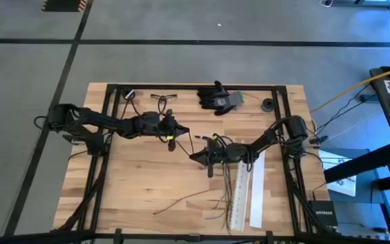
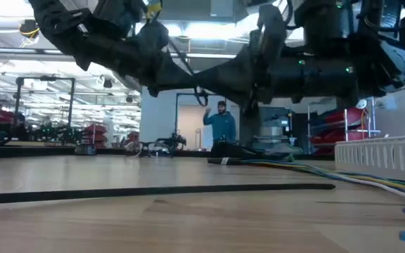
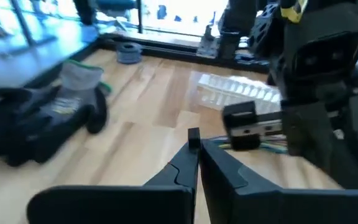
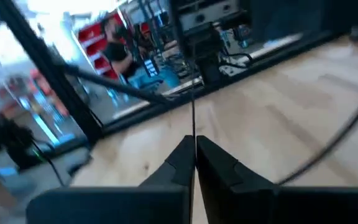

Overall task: Ziptie cables
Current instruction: Wrap the top zip tie on the cables

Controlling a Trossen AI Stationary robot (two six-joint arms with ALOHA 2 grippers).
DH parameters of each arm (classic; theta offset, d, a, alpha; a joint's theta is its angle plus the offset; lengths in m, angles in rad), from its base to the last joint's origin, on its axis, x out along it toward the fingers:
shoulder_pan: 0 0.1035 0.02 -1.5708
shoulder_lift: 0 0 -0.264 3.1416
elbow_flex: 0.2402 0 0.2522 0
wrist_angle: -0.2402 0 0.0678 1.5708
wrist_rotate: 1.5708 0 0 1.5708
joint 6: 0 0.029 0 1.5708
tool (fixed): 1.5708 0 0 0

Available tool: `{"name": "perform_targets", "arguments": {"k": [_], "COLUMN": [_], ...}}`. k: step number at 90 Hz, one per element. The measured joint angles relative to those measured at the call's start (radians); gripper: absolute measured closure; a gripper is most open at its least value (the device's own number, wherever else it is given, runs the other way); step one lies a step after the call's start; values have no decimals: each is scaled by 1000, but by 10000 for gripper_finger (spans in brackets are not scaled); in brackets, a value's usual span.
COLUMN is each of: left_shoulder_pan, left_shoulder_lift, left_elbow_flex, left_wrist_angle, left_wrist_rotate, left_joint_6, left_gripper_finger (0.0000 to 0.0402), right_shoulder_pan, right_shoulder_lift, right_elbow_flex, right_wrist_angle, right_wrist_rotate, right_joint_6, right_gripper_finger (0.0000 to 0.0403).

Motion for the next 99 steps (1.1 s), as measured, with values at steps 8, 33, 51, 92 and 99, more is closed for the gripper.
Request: {"name": "perform_targets", "arguments": {"k": [8,33,51,92,99], "left_shoulder_pan": [-10,-40,-66,-89,-89], "left_shoulder_lift": [0,0,0,0,0], "left_elbow_flex": [0,22,24,24,24], "left_wrist_angle": [8,5,5,5,5], "left_wrist_rotate": [-68,-203,-289,-337,-337], "left_joint_6": [62,232,315,365,365], "left_gripper_finger": [402,402,402,402,402], "right_shoulder_pan": [0,0,0,21,21], "right_shoulder_lift": [0,0,-1,-1,-1], "right_elbow_flex": [-18,-35,-34,-80,-80], "right_wrist_angle": [31,45,96,92,94], "right_wrist_rotate": [1,28,88,187,194], "right_joint_6": [104,401,550,654,652], "right_gripper_finger": [403,403,403,403,403]}}
